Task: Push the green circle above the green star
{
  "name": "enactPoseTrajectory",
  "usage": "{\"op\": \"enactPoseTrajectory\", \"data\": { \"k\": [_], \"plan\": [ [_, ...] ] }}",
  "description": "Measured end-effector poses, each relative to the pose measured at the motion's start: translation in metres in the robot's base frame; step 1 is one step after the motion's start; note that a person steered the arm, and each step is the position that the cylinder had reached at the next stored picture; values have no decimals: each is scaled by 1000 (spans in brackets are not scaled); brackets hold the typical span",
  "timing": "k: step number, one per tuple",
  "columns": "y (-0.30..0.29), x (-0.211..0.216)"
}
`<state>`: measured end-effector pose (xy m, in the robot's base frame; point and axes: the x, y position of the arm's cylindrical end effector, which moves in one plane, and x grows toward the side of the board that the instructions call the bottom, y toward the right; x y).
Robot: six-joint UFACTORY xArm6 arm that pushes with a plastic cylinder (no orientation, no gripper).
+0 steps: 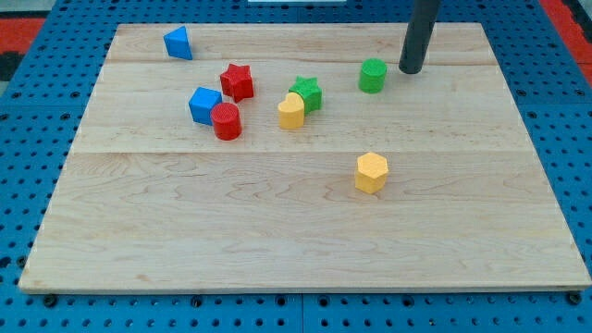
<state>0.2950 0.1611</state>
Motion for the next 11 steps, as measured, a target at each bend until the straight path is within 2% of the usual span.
{"op": "enactPoseTrajectory", "data": {
  "k": [1, 2, 4, 5, 7, 9, 11],
  "plan": [
    [10, 54],
    [-4, 48],
    [-42, -18],
    [-39, 39],
    [-47, 93],
    [-92, -15],
    [-109, -52]
  ]
}}
